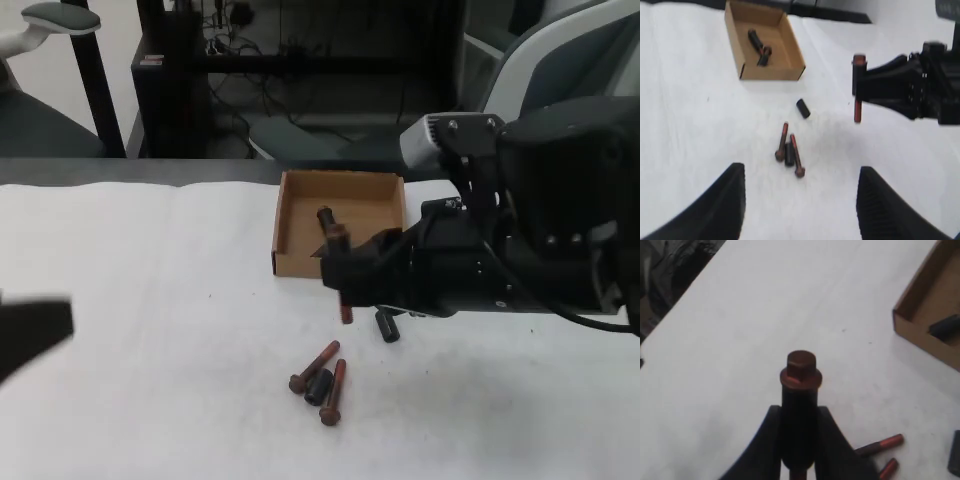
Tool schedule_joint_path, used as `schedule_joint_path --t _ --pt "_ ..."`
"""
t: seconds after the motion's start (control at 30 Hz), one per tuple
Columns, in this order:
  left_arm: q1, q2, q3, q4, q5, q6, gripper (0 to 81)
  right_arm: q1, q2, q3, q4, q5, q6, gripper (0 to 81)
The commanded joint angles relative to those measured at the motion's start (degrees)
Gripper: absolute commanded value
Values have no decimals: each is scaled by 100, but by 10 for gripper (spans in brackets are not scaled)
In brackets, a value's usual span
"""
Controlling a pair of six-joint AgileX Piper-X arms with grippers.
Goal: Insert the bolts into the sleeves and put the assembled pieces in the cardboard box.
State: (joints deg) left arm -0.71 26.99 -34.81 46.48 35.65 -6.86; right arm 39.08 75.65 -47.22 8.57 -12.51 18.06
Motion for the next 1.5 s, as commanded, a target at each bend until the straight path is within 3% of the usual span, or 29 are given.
schedule_joint_path --t 0.0,0.33,0.5,1.0,1.47 --pt "4 -279 -44 809 -311 47 640 -163 280 -105 -94 232 -37 4" --pt "3 -532 -100 1020 -365 86 640 -849 1955 -1232 -78 214 -216 4" --pt "3 -532 -112 812 139 130 640 -1115 2781 -2133 2 59 -216 4" --pt "3 -532 -112 501 342 120 640 -1749 4913 -5081 1519 83 -216 4" --pt "3 -532 -112 504 320 120 640 -1926 5487 -5299 2125 61 -413 4"
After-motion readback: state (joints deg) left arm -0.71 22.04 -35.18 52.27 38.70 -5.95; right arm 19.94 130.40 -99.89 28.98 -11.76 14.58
